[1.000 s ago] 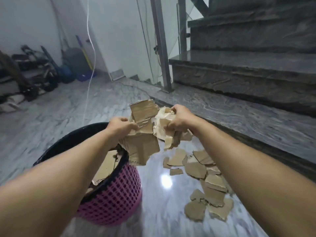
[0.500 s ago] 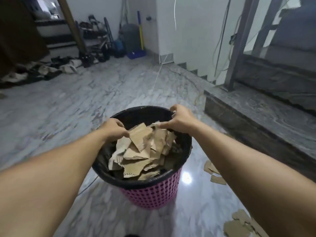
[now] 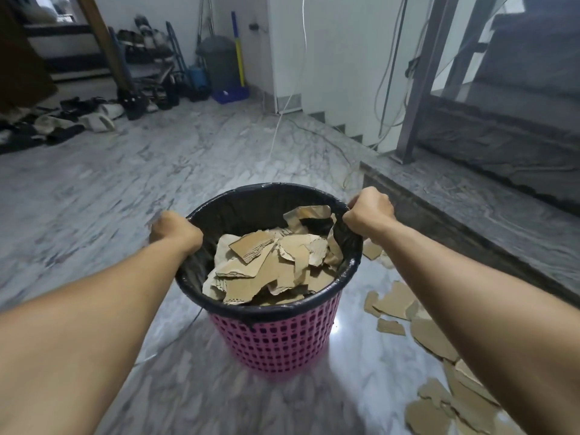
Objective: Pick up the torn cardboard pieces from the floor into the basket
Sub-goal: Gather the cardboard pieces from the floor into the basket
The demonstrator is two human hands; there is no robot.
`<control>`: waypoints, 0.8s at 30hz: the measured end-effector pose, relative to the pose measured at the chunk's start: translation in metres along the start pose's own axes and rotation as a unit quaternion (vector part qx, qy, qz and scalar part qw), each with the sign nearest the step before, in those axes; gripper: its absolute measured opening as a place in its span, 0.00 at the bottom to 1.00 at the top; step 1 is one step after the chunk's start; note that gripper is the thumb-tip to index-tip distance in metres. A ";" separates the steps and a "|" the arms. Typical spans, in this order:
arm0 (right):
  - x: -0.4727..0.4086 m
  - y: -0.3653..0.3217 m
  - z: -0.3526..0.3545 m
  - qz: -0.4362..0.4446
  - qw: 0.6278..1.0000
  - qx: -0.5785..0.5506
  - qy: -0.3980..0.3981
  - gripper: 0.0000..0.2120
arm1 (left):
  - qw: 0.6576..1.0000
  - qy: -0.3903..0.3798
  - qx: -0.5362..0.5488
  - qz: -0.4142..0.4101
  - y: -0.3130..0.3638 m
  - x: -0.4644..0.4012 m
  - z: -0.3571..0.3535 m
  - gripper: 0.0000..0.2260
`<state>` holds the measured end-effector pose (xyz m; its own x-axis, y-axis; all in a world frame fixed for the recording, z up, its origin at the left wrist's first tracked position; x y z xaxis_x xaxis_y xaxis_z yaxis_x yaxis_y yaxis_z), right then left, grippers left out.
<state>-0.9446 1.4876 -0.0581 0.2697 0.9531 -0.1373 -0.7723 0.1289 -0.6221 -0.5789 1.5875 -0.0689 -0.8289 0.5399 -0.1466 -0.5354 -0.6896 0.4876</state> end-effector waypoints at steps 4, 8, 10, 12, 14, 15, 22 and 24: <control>-0.037 0.019 0.010 -0.058 0.994 -0.065 0.059 0.07 | 0.988 -0.037 0.136 0.062 0.032 0.005 -0.029 0.18; -0.055 0.031 0.007 -0.086 0.980 -0.170 0.059 0.08 | 0.974 -0.069 0.204 0.070 0.062 0.005 -0.048 0.14; -0.058 0.039 -0.001 -0.107 0.969 -0.219 0.045 0.12 | 0.969 -0.071 0.229 0.059 0.076 0.001 -0.055 0.11; -0.062 0.045 -0.008 -0.123 0.958 -0.258 0.034 0.13 | 0.968 -0.073 0.239 0.036 0.087 -0.001 -0.059 0.10; -0.065 0.048 -0.012 -0.118 0.955 -0.272 0.016 0.13 | 0.974 -0.081 0.213 0.003 0.093 0.000 -0.060 0.11; -0.065 0.048 -0.014 -0.112 0.955 -0.273 0.003 0.15 | 0.981 -0.089 0.174 -0.016 0.095 0.002 -0.063 0.15; -0.050 0.055 0.015 -0.052 0.969 -0.242 -0.024 0.10 | 0.977 -0.114 -0.006 -0.179 0.144 0.069 -0.048 0.21; -0.044 0.064 0.031 -0.048 0.969 -0.243 -0.026 0.10 | 0.965 -0.129 0.043 -0.225 0.166 0.099 -0.041 0.17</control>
<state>-1.0241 1.4626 -0.0680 0.2886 0.9570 -0.0291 -0.3797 0.0865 -0.9211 -0.7565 1.5066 -0.0373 -0.4422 0.8850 -0.1457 -0.8066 -0.3213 0.4961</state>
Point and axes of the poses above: each hand's wrist, its own x-axis away from the middle knuckle, its own z-axis out of the back of the hand, y = z × x, the point moved 8 cm from there along -x, towards the middle knuckle, and after that the axes turned 12 degrees about y, right-handed, at the moved point
